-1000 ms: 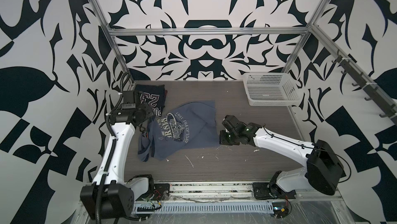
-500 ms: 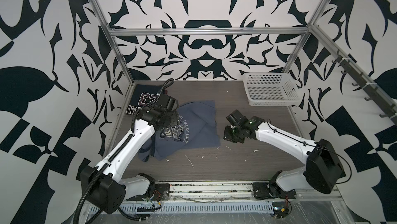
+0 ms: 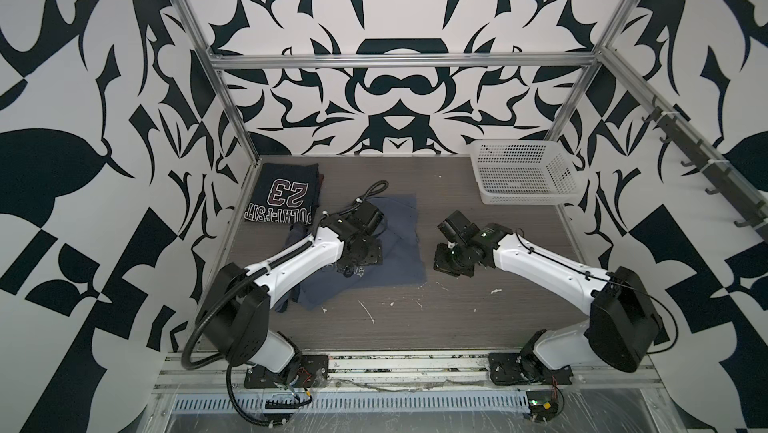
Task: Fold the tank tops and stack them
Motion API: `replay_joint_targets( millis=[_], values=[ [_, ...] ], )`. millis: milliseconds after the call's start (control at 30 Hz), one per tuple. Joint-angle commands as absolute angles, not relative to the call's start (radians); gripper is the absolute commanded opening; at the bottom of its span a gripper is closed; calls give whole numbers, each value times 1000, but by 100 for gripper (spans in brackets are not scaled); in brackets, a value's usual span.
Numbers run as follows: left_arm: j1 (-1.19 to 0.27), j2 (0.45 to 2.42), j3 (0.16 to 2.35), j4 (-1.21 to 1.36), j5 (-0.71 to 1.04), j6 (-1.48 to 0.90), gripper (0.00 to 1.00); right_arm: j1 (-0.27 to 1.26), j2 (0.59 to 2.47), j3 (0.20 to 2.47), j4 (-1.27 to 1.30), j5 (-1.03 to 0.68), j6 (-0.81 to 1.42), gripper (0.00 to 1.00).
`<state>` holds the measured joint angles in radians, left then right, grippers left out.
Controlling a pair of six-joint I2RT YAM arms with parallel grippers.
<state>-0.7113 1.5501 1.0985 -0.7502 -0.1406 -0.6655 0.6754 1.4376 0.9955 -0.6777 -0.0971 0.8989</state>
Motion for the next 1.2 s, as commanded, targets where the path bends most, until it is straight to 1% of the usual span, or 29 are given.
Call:
replay_joint_targets(
  millis=[0,67,167,300,333,367,400,433,467,533,633,767,800,867,933,1067,1100,1133,1167],
  values=[
    [-729,1603,1130,-749,-129,-695,81,670,1438,1019,-694,-92,899,0],
    [-735,1629,1136,-745,-125,-694,81,670,1439,1015,-692,-91,899,0],
    [-741,1652,1142,-748,-138,-692,84,670,1437,1012,-690,-90,897,0],
    [-741,1669,1145,-752,-148,-692,84,670,1434,1010,-692,-88,894,1],
    [-741,1669,1146,-752,-152,-692,86,670,1433,1011,-692,-86,893,8],
    [-741,1670,1146,-752,-152,-692,89,670,1429,1010,-692,-82,891,12],
    [-741,1673,1147,-753,-155,-692,89,670,1427,1010,-695,-78,890,18],
    [-741,1676,1147,-752,-155,-692,90,671,1424,1011,-698,-75,889,29],
    [-741,1680,1149,-754,-155,-692,90,670,1422,1011,-699,-74,887,32],
    [-741,1693,1150,-752,-150,-689,90,670,1419,1012,-702,-69,885,34],
    [-741,1721,1153,-747,-133,-683,89,670,1420,998,-690,-75,880,35],
    [-741,1767,1157,-762,-149,-680,86,679,1432,966,-642,-93,872,36],
    [-741,1776,1157,-761,-159,-682,81,682,1436,963,-633,-99,870,36],
    [-741,1790,1155,-762,-175,-683,78,686,1442,957,-621,-101,870,36],
    [-741,1797,1155,-761,-190,-683,72,692,1447,953,-603,-107,868,36],
    [-739,1808,1158,-773,-248,-692,57,716,1481,953,-563,-127,862,36],
    [-738,1809,1158,-776,-268,-695,51,728,1493,950,-540,-138,859,36],
    [-734,1809,1158,-778,-283,-697,42,741,1507,951,-528,-140,860,36],
    [-730,1806,1157,-780,-294,-703,35,750,1519,955,-526,-135,859,36]
  ],
)
